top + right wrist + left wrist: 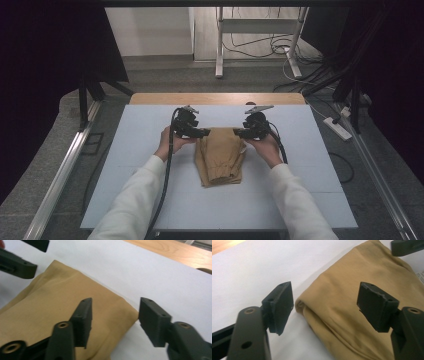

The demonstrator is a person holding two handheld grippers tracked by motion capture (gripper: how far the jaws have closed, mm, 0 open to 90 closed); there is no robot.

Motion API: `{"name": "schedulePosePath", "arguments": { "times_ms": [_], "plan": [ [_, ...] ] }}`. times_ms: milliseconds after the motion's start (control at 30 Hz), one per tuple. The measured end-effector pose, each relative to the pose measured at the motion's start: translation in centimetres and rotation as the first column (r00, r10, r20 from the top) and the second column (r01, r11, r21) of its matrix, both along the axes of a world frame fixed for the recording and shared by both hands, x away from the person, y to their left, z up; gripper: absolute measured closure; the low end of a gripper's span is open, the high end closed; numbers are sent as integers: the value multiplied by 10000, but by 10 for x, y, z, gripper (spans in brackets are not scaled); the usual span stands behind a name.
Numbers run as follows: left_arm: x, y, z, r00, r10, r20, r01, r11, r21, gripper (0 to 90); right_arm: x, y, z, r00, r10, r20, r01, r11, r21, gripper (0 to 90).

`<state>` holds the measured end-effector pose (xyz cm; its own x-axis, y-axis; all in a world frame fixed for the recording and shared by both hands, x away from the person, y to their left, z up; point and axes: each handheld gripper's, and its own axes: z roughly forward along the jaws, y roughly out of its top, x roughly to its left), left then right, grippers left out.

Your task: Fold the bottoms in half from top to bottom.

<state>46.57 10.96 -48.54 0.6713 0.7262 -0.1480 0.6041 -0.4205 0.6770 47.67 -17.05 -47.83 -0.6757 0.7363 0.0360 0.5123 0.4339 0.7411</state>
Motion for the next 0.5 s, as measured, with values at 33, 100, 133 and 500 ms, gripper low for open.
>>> {"name": "schedulePosePath", "arguments": {
  "times_ms": [33, 100, 133, 500],
  "plan": [
    [-2, 1, 0, 10000, -47, -19, 47, 10000, -62, 284, -1, -1, 1, 10000, 69, -60, -68, 9999, 146, 432],
    [-9, 3, 1, 9999, -156, 46, 156, 9999, -17, 286, -5, -3, 3, 9997, 222, -134, -219, 9995, 219, 432],
    [-12, 4, 1, 9998, -210, 40, 210, 9998, -64, 286, -8, -3, 4, 9992, 377, -141, -373, 9989, 274, 432],
    [-32, 10, 2, 9962, -860, -95, 860, 9963, 4, 311, -22, 0, -1, 9915, 1178, -554, -1179, 9930, 24, 438]
  ]
}}
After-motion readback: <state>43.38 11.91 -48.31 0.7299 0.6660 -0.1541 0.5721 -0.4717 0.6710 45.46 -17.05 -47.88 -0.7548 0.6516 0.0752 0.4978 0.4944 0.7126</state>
